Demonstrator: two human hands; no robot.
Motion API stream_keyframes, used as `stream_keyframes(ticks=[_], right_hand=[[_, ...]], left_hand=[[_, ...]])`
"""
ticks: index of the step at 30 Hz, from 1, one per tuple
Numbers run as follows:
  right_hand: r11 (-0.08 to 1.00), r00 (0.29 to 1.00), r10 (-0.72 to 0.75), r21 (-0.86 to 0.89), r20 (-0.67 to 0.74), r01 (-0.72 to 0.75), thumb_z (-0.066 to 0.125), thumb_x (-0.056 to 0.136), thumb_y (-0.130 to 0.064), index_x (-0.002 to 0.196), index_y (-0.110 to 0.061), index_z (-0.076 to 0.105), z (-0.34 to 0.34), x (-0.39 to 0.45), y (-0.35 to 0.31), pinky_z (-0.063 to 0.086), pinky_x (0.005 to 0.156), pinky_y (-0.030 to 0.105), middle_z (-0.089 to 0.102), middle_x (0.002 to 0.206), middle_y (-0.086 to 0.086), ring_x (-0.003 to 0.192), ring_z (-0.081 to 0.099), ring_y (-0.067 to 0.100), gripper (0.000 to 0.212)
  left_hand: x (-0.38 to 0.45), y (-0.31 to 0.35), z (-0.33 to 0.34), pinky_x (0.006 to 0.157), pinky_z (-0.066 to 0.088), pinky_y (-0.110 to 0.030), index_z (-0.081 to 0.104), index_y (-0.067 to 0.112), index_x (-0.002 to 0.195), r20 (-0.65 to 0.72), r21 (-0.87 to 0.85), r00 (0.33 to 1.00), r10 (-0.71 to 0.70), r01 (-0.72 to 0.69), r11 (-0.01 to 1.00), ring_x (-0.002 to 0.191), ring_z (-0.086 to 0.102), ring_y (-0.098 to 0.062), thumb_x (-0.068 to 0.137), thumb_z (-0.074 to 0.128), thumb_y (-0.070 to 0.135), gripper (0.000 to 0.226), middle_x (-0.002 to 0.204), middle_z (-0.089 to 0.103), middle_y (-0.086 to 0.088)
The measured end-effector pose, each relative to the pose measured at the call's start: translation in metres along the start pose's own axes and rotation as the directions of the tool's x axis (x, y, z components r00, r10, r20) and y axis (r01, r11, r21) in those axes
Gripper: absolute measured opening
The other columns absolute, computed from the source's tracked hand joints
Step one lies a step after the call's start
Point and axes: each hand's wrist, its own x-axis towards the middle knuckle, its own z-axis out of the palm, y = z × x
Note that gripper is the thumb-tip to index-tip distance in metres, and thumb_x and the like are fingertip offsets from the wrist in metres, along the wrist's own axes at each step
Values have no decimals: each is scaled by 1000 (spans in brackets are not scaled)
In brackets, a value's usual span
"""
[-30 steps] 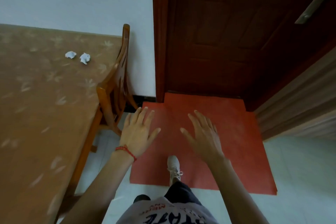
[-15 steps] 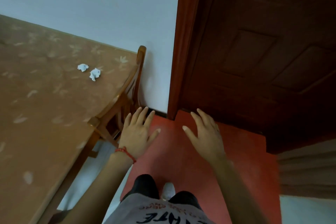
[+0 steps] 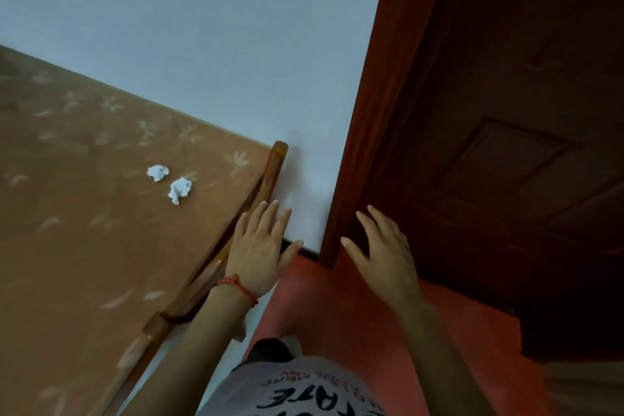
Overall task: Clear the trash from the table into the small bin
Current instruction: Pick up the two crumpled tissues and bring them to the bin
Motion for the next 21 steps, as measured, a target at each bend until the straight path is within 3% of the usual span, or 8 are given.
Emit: stream_keyframes(ticks=[5,9,12,16,21], right_hand=[[997,997,-71,-1,6,71,44,91,-45,140,-18,34,3,50,-17,17,112,33,25,152,3,139,19,18,57],[985,984,-170,12,57,170,43,91,-45,139,-17,35,11,82,-34,18,111,31,27,151,4,139,21,17,56],[965,956,-261,34,135,259,43,91,-45,141,-18,33,16,105,-51,17,112,32,24,152,4,139,19,18,57],[910,892,-412,46,187,411,24,82,-62,140,-18,34,24,136,-73,22,110,34,28,150,5,137,25,19,74],[803,766,-589,83,257,590,29,84,-60,137,-16,39,35,173,-91,30,106,36,33,148,6,135,30,20,69]], left_hand=[[29,-23,-6,89,47,-51,59,11,119,-18,-10,998,-65,65,998,114,57,-31,92,6,56,74,123,61,-12],[35,-40,-8,90,46,-52,58,12,120,-43,-28,987,-156,155,987,115,57,-30,91,20,54,63,124,61,-11],[35,-50,-10,90,46,-50,57,14,120,-19,-46,963,-268,267,963,115,57,-29,93,7,55,71,123,61,-10],[32,-60,-7,90,46,-51,56,14,120,-4,-87,906,-422,420,903,115,57,-30,92,6,56,71,123,61,-11],[31,-63,-9,87,48,-49,58,13,118,-22,-85,780,-625,622,779,112,59,-29,92,4,55,73,121,63,-11]])
